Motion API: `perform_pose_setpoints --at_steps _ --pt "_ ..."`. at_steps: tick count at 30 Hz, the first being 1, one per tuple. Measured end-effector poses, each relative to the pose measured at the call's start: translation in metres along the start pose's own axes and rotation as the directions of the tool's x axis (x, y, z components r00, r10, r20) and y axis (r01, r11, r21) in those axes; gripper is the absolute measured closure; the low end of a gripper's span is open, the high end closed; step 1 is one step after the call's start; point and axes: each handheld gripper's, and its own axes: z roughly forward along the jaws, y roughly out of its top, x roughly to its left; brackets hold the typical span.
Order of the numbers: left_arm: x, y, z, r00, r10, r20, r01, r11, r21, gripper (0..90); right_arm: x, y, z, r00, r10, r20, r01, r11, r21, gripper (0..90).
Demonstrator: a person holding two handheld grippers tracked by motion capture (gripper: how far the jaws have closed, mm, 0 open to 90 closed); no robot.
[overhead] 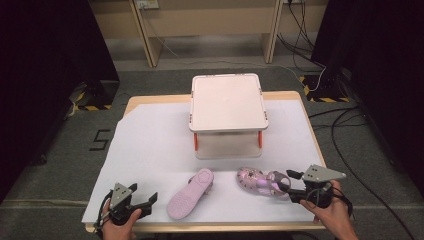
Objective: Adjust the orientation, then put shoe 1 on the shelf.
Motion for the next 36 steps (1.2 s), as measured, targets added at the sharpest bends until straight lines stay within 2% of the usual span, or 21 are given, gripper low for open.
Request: perform_pose_setpoints --at_steps 3,6,7,8,9,10,12,16,17,18,19,20,21,22,23,26,27,28,30,32,36 --pt "0.0 0.0 0.0 1.0 0.002 0.002 -0.002 1.0 -0.003 15.6 -0.004 -0.001 0.008 0.9996 -0.026 0.01 0.026 1.0 0.017 42.5" --pt "0.0 0.0 0.0 1.0 0.004 0.001 -0.004 1.0 -0.001 15.6 -0.006 0.0 0.018 0.997 -0.075 0.017 0.074 0.996 0.044 40.8" --pt "0.0 0.0 0.0 1.0 0.004 0.001 -0.004 1.0 -0.001 15.6 -0.006 0.0 0.018 0.997 -0.075 0.017 0.074 0.996 0.044 40.8" --pt "-0.001 -0.001 -0.001 1.0 0.005 0.003 -0.005 1.0 0.008 15.6 -0.007 0.002 0.024 0.995 -0.1 0.01 0.099 0.994 0.055 38.9" --pt "-0.001 -0.001 -0.001 1.0 0.005 0.003 -0.005 1.0 0.008 15.6 -0.007 0.002 0.024 0.995 -0.1 0.01 0.099 0.994 0.055 38.9" --pt "-0.001 -0.001 -0.001 1.0 0.005 0.003 -0.005 1.0 0.003 15.6 -0.006 0.005 0.029 0.9912 -0.132 0.0 0.132 0.99 0.05 39.0" --pt "-0.001 -0.002 -0.001 1.0 0.004 0.0 -0.004 1.0 0.003 15.6 -0.005 0.006 0.029 0.9898 -0.142 -0.006 0.143 0.988 0.057 39.0" --pt "0.0 -0.001 0.0 1.0 -0.001 -0.002 0.001 1.0 0.005 15.6 0.004 0.013 0.029 0.9816 -0.189 -0.029 0.19 0.981 0.046 39.0" --pt "0.0 -0.001 0.0 1.0 -0.001 -0.002 0.001 1.0 0.005 15.6 0.004 0.013 0.029 0.9816 -0.189 -0.029 0.19 0.981 0.046 39.0" --pt "-0.001 0.0 0.0 1.0 0.005 -0.001 -0.005 0.9999 0.01 15.6 0.008 0.015 0.029 0.9796 -0.194 -0.051 0.197 0.979 0.046 38.9" --pt "-0.001 0.0 0.0 1.0 0.005 -0.001 -0.005 0.9999 0.01 15.6 0.008 0.015 0.029 0.9796 -0.194 -0.051 0.197 0.979 0.046 38.9" --pt "-0.001 0.0 0.0 1.0 0.008 -0.002 -0.008 0.9999 0.012 15.6 0.012 0.016 0.031 0.9778 -0.195 -0.075 0.199 0.979 0.036 38.1" --pt "-0.001 0.0 0.0 1.0 0.008 -0.002 -0.008 0.9999 0.012 15.6 0.012 0.016 0.031 0.9778 -0.195 -0.075 0.199 0.979 0.036 38.1" --pt "-0.001 -0.001 0.0 1.0 0.006 -0.002 -0.006 0.9999 0.011 15.5 0.017 0.017 0.032 0.9751 -0.201 -0.094 0.205 0.978 0.041 37.7" --pt "-0.001 -0.001 0.0 1.0 0.006 -0.002 -0.006 0.9999 0.011 15.6 0.017 0.017 0.032 0.9751 -0.201 -0.094 0.205 0.978 0.041 37.7" --pt "-0.001 -0.001 -0.003 1.0 0.006 -0.001 -0.006 1.0 0.002 15.6 0.03 0.017 0.036 0.9603 -0.258 -0.106 0.267 0.961 0.078 38.8" --pt "-0.001 -0.001 -0.003 1.0 0.006 -0.001 -0.006 1.0 0.002 15.6 0.03 0.017 0.036 0.9603 -0.258 -0.106 0.267 0.961 0.078 38.8" --pt "-0.001 -0.001 -0.003 1.0 0.005 -0.001 -0.005 1.0 -0.003 15.6 0.036 0.016 0.037 0.9533 -0.282 -0.109 0.291 0.954 0.078 41.9" --pt "-0.001 -0.001 -0.003 1.0 0.007 -0.001 -0.007 1.0 -0.007 15.6 0.039 0.016 0.038 0.9537 -0.281 -0.106 0.29 0.953 0.082 42.6" --pt "0.0 -0.001 -0.003 1.0 0.005 0.0 -0.005 1.0 -0.007 15.6 0.044 0.015 0.041 0.9467 -0.313 -0.077 0.319 0.943 0.09 44.4" --pt "-0.001 0.0 -0.003 0.9999 0.01 -0.001 -0.01 0.9999 -0.004 15.6 0.046 0.014 0.044 0.9484 -0.312 -0.055 0.316 0.944 0.094 45.8"
